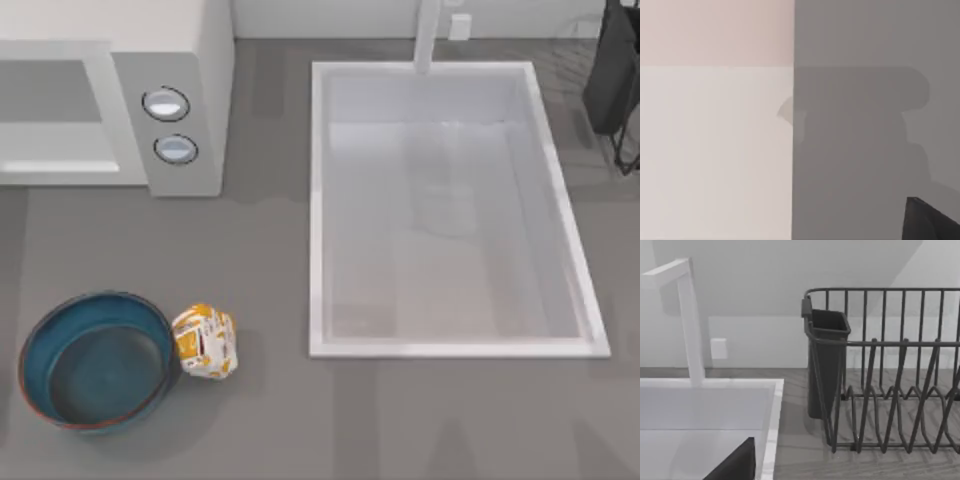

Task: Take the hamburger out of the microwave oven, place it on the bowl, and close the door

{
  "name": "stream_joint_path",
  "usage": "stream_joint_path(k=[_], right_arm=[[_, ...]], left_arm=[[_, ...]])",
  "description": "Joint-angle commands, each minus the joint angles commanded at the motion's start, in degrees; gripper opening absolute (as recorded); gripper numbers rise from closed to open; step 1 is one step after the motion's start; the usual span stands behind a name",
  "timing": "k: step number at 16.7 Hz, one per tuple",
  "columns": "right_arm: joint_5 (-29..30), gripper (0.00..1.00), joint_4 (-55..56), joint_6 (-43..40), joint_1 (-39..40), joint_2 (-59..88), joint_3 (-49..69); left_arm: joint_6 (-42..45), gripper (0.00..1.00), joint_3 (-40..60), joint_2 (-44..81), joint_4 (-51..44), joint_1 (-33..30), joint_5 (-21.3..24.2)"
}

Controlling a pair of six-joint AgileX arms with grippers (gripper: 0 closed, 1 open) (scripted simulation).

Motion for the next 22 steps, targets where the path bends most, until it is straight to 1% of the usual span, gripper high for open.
stream_joint_path(k=[3,5,10,12,14,18,20,22], right_arm=[[0.0,1.0,0.0,0.0,0.0,0.0,0.0],[0.0,1.0,0.0,0.0,0.0,0.0,0.0],[0.0,1.0,0.0,0.0,0.0,0.0,0.0],[0.0,1.0,0.0,0.0,0.0,0.0,0.0],[0.0,1.0,0.0,0.0,0.0,0.0,0.0],[0.0,1.0,0.0,0.0,0.0,0.0,0.0],[0.0,1.0,0.0,0.0,0.0,0.0,0.0],[0.0,1.0,0.0,0.0,0.0,0.0,0.0]], left_arm=[[-3.84,0.0,-8.53,-6.29,3.81,-3.45,-1.7],[-5.59,0.0,-11.64,-9.13,5.58,-5.01,-2.45],[-6.0,0.0,-12.37,-9.59,5.87,-5.06,-2.41],[-6.94,0.0,-13.31,-10.56,6.3,-6.02,-3.12],[-10.17,0.0,-16.5,-13.92,7.48,-9.3,-5.13],[-19.36,0.0,-25.36,-24.49,10.7,-19.4,-10.5],[-22.04,0.0,-28.01,-27.17,11.81,-22.1,-12.35],[-22.48,0.0,-28.44,-27.62,12.01,-22.54,-12.69]])
